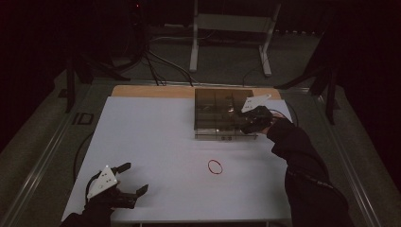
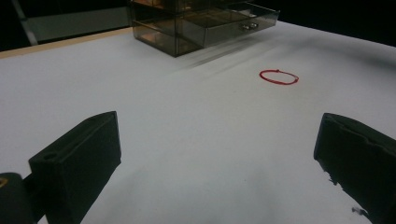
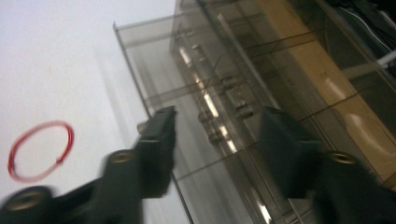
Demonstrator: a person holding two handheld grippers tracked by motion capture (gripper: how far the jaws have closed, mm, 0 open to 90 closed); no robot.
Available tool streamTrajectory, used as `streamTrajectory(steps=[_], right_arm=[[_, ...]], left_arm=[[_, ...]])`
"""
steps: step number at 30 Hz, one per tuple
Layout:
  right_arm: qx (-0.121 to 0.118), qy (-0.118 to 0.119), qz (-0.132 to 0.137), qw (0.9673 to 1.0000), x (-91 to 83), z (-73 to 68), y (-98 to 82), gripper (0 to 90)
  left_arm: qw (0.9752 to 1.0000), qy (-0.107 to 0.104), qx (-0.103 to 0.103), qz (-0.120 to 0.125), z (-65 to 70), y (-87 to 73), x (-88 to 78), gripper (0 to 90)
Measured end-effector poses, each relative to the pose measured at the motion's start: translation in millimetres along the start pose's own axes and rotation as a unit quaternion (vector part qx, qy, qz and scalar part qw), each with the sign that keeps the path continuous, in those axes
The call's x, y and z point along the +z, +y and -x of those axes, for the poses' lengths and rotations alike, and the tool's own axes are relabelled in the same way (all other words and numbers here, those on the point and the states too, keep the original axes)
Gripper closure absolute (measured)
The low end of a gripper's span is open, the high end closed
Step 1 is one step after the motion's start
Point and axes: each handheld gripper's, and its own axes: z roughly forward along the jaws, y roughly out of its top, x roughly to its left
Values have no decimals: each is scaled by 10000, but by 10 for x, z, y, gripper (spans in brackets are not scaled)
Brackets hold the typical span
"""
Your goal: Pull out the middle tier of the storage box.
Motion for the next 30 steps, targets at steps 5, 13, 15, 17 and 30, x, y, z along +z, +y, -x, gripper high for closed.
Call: streamTrajectory(steps=[5, 13, 15, 17, 30], right_arm=[[693, -13, 311, 9971, -15, 3, -28, 115], [874, -297, 584, 9940, -38, -80, -82, 40], [891, -383, 674, 9930, -41, -116, -103, 39], [937, -421, 679, 9924, -39, -144, -124, 40], [1193, -447, 820, 9885, -22, -299, -277, 40]], left_arm=[[10000, -1, -1, -3, 0, 0, -2, 22], [10000, 1, 0, -3, 2, 0, 1, 22], [10000, -2, -1, -2, 2, 1, -1, 22], [10000, -2, -3, 0, 1, 1, 1, 22], [10000, 6, -2, -6, 2, -1, 5, 22]])
